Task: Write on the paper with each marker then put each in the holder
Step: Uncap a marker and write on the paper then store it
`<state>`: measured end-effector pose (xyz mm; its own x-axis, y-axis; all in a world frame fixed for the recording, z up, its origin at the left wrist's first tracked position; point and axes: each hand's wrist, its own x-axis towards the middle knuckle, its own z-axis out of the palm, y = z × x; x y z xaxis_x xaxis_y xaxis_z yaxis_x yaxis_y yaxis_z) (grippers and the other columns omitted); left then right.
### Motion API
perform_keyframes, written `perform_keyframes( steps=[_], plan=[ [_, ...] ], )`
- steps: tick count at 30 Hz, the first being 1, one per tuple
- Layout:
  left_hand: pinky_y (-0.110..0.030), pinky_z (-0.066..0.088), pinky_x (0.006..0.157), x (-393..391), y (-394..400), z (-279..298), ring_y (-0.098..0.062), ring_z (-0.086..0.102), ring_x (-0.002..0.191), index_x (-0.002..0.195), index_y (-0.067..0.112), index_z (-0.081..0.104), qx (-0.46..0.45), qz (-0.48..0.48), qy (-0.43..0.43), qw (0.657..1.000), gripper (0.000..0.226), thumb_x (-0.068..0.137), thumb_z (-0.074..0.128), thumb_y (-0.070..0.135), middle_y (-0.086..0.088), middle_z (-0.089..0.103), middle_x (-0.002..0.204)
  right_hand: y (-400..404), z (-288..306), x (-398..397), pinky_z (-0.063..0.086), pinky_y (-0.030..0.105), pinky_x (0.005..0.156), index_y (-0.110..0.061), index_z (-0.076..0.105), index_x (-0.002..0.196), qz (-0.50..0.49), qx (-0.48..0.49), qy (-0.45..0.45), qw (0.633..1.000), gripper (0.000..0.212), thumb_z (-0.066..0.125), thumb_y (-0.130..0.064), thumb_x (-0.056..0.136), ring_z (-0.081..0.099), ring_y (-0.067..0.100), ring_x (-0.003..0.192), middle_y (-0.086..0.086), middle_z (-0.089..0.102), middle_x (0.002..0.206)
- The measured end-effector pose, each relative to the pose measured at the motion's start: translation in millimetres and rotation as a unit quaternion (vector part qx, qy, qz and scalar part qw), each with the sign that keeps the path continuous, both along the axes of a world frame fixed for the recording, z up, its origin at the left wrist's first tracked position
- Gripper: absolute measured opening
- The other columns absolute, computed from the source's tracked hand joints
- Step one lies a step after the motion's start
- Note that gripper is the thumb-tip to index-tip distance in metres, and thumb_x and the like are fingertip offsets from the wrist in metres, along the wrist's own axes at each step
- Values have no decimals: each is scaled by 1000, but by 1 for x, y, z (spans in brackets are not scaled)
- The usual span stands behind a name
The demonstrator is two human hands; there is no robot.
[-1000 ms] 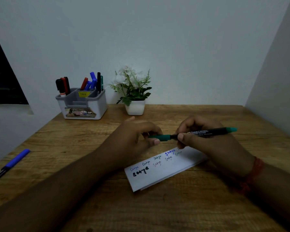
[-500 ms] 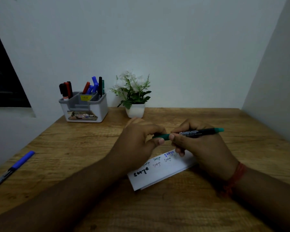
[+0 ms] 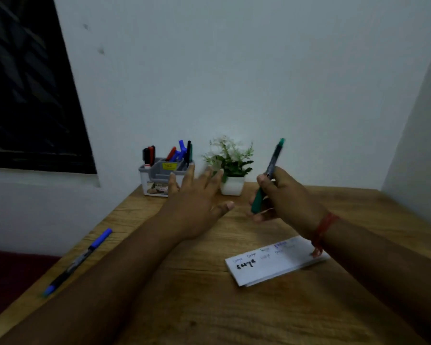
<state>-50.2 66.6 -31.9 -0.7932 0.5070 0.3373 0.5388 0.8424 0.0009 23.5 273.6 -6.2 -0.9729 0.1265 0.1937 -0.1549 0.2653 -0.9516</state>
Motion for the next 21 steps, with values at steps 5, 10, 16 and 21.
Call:
perform_keyframes(
  steps=[5,10,16,21],
  plan=[
    [-67,-10,113,-14,-70,-4,-30,-30,145,150,39,-21,-41,74,4,996,99,63,-19,87,3,-26,161,-39,9,-34,64,48,64,-13,56,103,10,194,-8,981,9,58,-22,104,75,38,77,16,68,89],
    [-62,-17,112,-26,-145,-6,-25,-40,139,149,41,-24,-55,138,-24,989,98,63,-18,88,8,-38,153,-78,28,-77,53,29,69,-11,70,105,-46,350,76,932,15,70,-23,96,68,20,78,6,72,89],
    [-64,-16,112,-30,-195,-22,-25,-42,138,138,46,-34,-30,174,-33,984,77,74,-14,83,9,-38,154,-125,67,-142,50,33,69,-8,66,91,-91,441,160,878,13,68,-21,95,66,30,86,16,71,92],
    [-63,-21,111,-35,-210,-33,-23,-45,137,138,48,-36,-9,176,-17,984,77,73,-19,85,11,-39,153,-161,90,-181,56,38,85,-2,71,106,-58,515,144,843,20,67,-18,97,66,32,102,19,71,108]
  ],
)
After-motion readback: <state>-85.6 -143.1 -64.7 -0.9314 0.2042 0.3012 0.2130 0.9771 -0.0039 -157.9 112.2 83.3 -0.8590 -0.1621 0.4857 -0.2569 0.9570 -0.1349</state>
